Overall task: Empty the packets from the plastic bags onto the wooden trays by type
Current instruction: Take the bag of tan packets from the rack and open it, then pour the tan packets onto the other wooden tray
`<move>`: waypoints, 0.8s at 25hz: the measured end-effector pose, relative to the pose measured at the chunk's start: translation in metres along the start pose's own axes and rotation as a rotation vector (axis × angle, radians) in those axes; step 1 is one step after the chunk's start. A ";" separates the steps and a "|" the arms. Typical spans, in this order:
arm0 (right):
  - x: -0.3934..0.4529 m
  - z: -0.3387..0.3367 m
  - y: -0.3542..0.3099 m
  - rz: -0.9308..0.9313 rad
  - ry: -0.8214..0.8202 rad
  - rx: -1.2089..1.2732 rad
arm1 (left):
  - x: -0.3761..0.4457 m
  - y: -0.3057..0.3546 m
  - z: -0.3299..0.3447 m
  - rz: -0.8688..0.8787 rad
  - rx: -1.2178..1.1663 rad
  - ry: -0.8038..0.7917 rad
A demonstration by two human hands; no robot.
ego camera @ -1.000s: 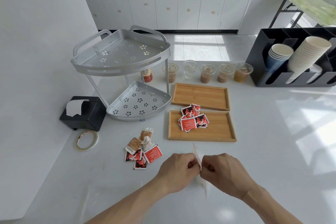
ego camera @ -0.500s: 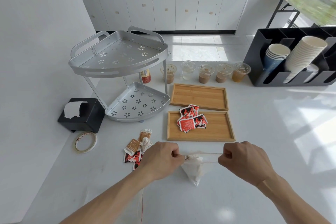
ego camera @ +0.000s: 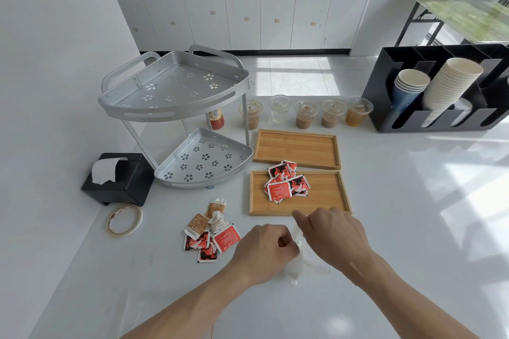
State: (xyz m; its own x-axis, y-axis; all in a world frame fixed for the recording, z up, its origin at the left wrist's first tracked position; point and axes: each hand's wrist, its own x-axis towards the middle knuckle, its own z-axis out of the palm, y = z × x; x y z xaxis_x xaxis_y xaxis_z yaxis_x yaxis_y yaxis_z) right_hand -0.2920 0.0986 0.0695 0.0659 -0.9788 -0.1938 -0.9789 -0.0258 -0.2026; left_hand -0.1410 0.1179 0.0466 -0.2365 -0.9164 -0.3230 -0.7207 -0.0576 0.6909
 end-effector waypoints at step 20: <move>0.031 -0.014 0.018 -0.038 0.184 0.162 | 0.054 -0.092 0.015 -0.196 -0.060 -0.169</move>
State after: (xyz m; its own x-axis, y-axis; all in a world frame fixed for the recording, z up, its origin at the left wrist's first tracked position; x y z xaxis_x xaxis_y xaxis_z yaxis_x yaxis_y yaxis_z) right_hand -0.3101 0.0649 0.0731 0.0515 -0.9986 -0.0083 -0.9316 -0.0451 -0.3607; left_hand -0.0975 0.0796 -0.0441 -0.2053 -0.8068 -0.5539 -0.7247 -0.2551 0.6401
